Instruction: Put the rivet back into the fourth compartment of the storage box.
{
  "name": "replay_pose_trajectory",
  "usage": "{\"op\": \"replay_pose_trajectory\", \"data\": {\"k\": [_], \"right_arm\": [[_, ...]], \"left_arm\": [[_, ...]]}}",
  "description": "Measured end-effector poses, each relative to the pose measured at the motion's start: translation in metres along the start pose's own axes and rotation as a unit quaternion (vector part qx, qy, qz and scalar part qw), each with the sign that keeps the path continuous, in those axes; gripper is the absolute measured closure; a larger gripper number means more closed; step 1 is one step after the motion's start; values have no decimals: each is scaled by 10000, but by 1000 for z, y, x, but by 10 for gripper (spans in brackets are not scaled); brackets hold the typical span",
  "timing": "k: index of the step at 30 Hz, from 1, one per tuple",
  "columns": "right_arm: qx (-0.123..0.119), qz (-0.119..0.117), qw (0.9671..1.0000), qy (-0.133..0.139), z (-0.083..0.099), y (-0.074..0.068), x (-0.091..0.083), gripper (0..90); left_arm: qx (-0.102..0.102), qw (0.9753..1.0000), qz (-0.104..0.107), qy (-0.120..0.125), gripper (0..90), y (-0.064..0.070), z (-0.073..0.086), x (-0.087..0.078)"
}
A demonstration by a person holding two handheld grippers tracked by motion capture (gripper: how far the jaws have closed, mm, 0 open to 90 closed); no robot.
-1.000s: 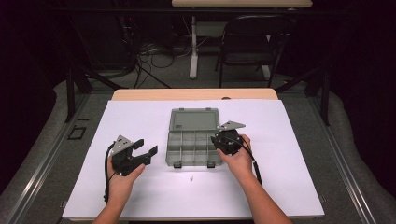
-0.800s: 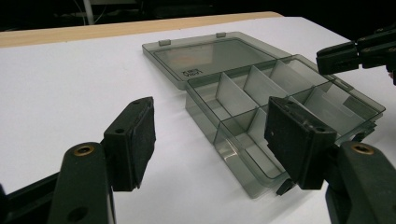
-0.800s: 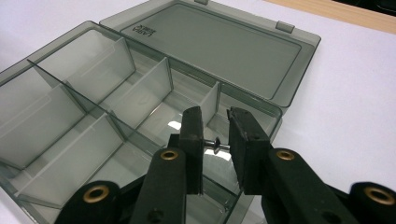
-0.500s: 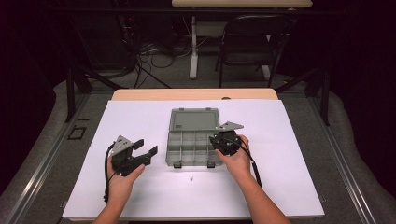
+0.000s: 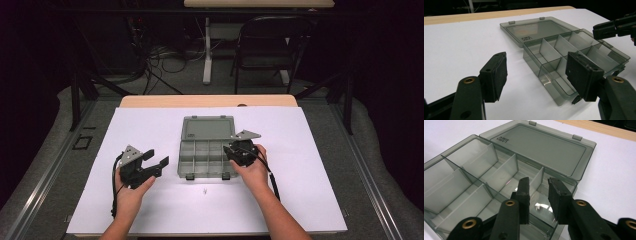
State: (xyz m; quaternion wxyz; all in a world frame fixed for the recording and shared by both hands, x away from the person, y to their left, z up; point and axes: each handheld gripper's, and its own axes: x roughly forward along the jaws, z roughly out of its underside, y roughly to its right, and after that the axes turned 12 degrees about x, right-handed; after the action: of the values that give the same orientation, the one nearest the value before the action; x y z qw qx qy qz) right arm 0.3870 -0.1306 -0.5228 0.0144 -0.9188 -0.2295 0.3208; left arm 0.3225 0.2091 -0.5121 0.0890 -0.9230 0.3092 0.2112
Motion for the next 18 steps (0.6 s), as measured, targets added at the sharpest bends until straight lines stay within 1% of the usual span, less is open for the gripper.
{"op": "replay_pose_trajectory", "data": {"k": [5, 10, 11, 12, 13, 14, 15, 18], "right_arm": [[20, -7, 10000, 88, -1, -1, -3, 630], [57, -34, 9998, 192, -3, -2, -8, 531], [57, -34, 9998, 192, -3, -2, -8, 531], [24, -28, 9997, 250, -4, -2, -10, 490], [-54, -8, 9996, 289, -5, -2, -11, 480], [-52, 2, 9996, 290, -5, -3, -13, 472], [-101, 1, 9995, 303, -6, -3, -14, 466], [-105, -20, 9995, 305, -6, -5, -18, 453]], "left_arm": [[1, 10000, -6, 14, 339, 0, 0, 0], [15, 10000, -14, 34, 339, 0, 0, -1], [15, 10000, -14, 34, 339, 0, 0, -1], [14, 10000, -25, 52, 339, 0, 0, 0], [10, 10000, -27, 57, 339, 0, 0, 0], [7, 10000, -12, 28, 339, 0, 0, -1], [5, 10000, -10, 28, 339, 0, -1, -1], [0, 10000, -11, 31, 339, 0, -1, -1]]}}
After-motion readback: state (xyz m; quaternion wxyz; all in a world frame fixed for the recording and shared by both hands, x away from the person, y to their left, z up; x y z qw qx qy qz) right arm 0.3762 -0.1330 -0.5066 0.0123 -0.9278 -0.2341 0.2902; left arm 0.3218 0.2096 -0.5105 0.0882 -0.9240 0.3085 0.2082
